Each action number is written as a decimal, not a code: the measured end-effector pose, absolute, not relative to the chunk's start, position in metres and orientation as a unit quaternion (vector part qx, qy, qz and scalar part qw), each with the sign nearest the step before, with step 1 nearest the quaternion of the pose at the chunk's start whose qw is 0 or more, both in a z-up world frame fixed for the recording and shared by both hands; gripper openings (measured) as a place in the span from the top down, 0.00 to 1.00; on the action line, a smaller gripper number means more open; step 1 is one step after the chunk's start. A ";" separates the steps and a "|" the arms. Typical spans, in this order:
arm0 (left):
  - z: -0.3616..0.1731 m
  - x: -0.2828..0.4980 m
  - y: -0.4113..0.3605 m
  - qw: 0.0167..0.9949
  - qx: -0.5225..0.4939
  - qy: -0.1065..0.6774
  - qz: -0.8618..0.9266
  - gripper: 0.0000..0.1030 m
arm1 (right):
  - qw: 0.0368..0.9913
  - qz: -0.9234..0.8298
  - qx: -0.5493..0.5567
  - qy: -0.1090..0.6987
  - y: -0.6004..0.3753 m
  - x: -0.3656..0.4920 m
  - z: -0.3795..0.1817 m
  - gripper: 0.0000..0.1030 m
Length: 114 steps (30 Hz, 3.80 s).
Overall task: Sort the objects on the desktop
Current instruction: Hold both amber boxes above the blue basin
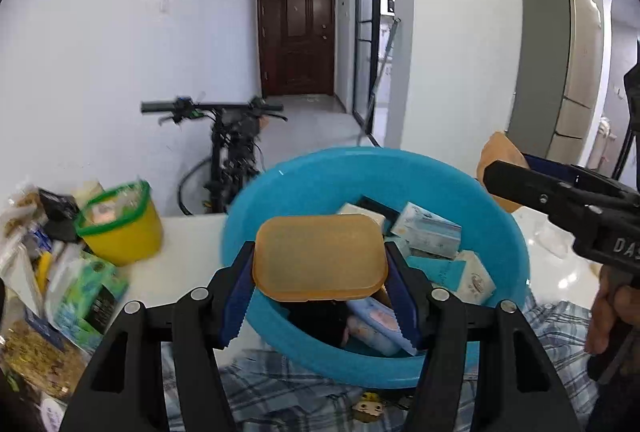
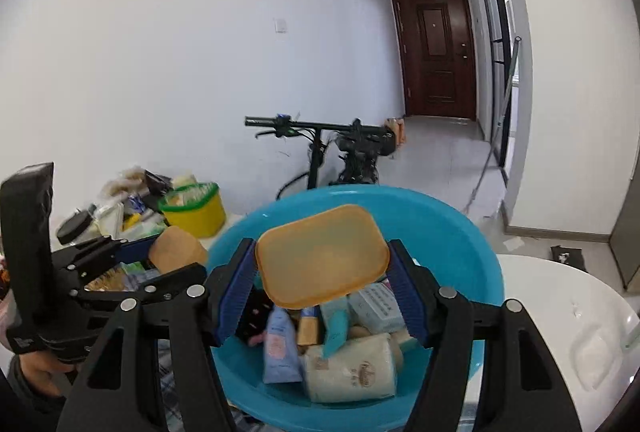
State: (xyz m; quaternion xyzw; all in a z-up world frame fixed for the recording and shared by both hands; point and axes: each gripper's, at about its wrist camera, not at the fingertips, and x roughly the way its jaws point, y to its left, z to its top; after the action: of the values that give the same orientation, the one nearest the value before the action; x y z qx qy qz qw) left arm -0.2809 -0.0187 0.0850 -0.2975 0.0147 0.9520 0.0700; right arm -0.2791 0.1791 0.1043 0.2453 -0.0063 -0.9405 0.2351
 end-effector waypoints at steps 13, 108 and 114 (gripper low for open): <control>0.072 -0.289 -0.019 0.066 -0.306 0.008 0.950 0.38 | 0.243 -0.936 0.255 -0.016 0.188 -0.283 0.102 0.38; 0.071 -0.289 -0.023 0.061 -0.304 0.003 0.951 0.38 | 0.266 -0.919 0.289 0.010 0.161 -0.284 0.087 0.38; 0.071 -0.290 -0.022 0.063 -0.306 0.006 0.950 0.38 | 0.268 -0.919 0.288 0.010 0.161 -0.283 0.088 0.38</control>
State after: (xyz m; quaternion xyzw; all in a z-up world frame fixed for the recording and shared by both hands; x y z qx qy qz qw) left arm -0.2895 -0.0218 0.0708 -0.3060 0.0059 0.9500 0.0628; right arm -0.2827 0.1612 0.0877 0.2878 0.0098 -0.9194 0.2681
